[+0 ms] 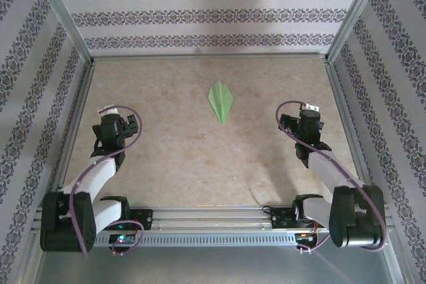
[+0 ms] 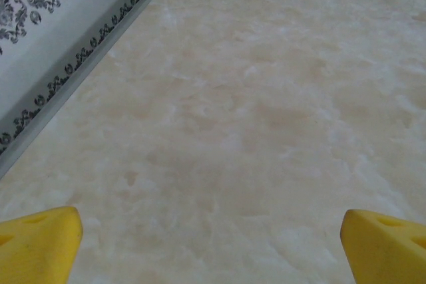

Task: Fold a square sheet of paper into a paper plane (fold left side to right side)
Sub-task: Reset both arms

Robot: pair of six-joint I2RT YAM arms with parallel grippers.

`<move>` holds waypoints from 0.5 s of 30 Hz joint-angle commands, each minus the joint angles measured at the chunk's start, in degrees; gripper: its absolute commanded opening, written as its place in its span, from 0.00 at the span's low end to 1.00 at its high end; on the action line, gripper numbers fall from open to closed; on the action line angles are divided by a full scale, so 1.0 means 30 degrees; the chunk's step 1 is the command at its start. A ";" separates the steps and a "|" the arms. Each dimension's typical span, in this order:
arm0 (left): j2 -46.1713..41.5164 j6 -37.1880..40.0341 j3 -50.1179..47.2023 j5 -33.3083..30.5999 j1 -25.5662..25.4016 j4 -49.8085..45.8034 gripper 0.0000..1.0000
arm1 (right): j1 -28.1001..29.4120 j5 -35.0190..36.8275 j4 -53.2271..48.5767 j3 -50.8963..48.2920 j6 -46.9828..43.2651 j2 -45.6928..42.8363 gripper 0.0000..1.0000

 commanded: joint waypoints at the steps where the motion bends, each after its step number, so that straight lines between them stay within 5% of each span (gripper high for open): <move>1: 0.1733 0.1394 -0.0408 0.0219 0.0460 0.3901 1.00 | -0.0248 -0.0695 0.6701 -0.0747 -0.2022 0.1592 0.98; 7: 0.4736 0.1031 -0.0235 0.2572 0.0615 0.7361 1.00 | -0.1299 -0.3209 0.9417 -0.0646 -0.1088 0.4223 0.98; 12: 0.6161 0.0902 0.1065 0.4889 0.0685 0.6886 1.00 | -0.1009 -0.5003 1.1440 -0.0929 -0.2092 0.5634 0.98; 15: 0.7023 0.1035 -0.0197 0.6012 0.0690 1.0552 1.00 | -0.0673 -0.4803 1.4395 -0.1542 -0.2251 0.7149 0.98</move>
